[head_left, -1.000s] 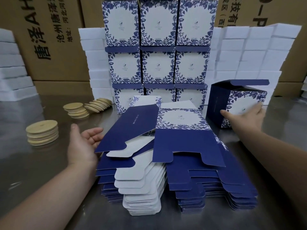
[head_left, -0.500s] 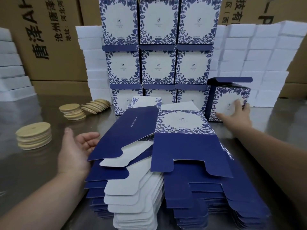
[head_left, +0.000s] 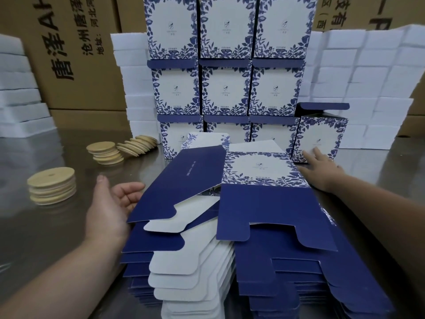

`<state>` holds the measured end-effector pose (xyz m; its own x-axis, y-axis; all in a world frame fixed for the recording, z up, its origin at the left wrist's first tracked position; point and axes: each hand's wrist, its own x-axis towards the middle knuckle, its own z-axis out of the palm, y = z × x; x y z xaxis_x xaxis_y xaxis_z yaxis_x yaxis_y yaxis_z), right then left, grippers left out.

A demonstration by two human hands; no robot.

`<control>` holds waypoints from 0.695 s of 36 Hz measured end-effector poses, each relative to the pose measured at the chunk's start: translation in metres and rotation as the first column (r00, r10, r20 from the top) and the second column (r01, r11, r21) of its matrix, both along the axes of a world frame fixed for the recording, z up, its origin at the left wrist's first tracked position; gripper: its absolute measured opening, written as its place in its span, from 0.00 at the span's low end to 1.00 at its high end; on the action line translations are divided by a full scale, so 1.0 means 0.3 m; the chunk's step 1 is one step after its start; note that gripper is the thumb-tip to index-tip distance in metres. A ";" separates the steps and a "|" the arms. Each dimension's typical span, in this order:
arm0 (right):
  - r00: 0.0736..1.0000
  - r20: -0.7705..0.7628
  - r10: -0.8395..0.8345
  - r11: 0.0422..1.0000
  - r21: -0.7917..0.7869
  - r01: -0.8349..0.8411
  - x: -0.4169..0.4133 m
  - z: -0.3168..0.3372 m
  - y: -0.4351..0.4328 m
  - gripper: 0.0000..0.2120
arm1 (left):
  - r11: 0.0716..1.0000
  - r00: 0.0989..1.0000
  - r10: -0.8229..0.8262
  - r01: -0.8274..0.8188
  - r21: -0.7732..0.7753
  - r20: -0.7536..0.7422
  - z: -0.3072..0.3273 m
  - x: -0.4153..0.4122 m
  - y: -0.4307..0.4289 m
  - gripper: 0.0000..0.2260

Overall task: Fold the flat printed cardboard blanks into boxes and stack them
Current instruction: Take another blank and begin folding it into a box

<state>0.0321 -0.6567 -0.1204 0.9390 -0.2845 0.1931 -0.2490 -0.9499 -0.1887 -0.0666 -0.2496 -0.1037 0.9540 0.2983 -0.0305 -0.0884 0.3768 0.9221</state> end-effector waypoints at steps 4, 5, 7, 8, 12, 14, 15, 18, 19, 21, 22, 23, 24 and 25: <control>0.998 -0.038 0.054 0.996 -0.064 -0.056 0.007 0.000 -0.001 0.27 | 1.000 1.000 -0.007 0.007 0.019 0.006 -0.001 0.000 0.000 0.29; 0.997 -0.048 0.063 0.995 -0.072 -0.066 0.009 0.001 0.000 0.27 | 1.000 1.000 -0.007 0.007 0.021 0.005 -0.001 0.000 -0.001 0.29; 0.995 -0.068 0.073 0.994 -0.078 -0.078 0.011 0.001 0.002 0.27 | 1.000 1.000 -0.009 0.009 0.023 0.004 0.001 0.000 -0.002 0.29; 0.994 -0.075 0.075 0.993 -0.081 -0.081 0.012 0.000 0.001 0.27 | 1.000 1.000 -0.010 0.010 0.023 0.004 0.001 0.001 -0.002 0.29; 0.994 -0.089 0.071 0.994 -0.082 -0.078 0.019 -0.004 -0.006 0.29 | 0.999 1.000 -0.004 0.004 0.032 0.007 -0.002 0.001 -0.002 0.29; 0.993 -0.102 0.064 0.994 -0.083 -0.073 0.022 -0.005 -0.007 0.29 | 0.999 1.000 -0.005 0.005 0.037 0.010 -0.004 0.000 -0.001 0.29; 0.992 -0.113 0.059 0.994 -0.084 -0.069 0.023 -0.006 -0.007 0.29 | 0.999 1.000 -0.006 0.006 0.035 0.011 -0.005 0.001 -0.002 0.29; 0.990 -0.126 0.056 0.994 -0.087 -0.068 0.022 -0.004 -0.006 0.28 | 1.000 1.000 -0.011 0.011 0.028 0.015 -0.006 0.002 -0.002 0.29; 0.992 -0.111 0.060 0.994 -0.081 -0.070 0.020 -0.003 -0.005 0.28 | 1.000 1.000 -0.011 0.011 0.029 0.017 -0.006 0.002 -0.002 0.29; 0.997 -0.030 0.067 0.997 -0.046 -0.068 0.010 0.003 0.001 0.28 | 1.000 1.000 -0.014 0.014 0.021 0.024 -0.006 0.003 -0.002 0.29; 0.998 0.030 0.063 0.998 -0.025 -0.063 0.002 0.007 0.008 0.28 | 1.000 1.000 -0.017 0.017 0.013 0.025 -0.007 0.002 -0.003 0.29; 0.994 0.095 0.050 0.999 -0.005 -0.050 -0.008 0.011 0.017 0.28 | 1.000 0.999 -0.020 0.020 0.007 0.026 -0.007 0.002 -0.002 0.29; 0.987 0.156 0.029 0.999 0.011 -0.031 -0.019 0.014 0.027 0.28 | 1.000 0.999 -0.025 0.025 0.001 0.026 -0.007 0.002 -0.001 0.29; 0.978 0.206 0.003 1.000 0.023 -0.007 -0.032 0.018 0.035 0.27 | 0.999 0.999 -0.032 0.032 -0.005 0.026 -0.007 0.003 0.000 0.29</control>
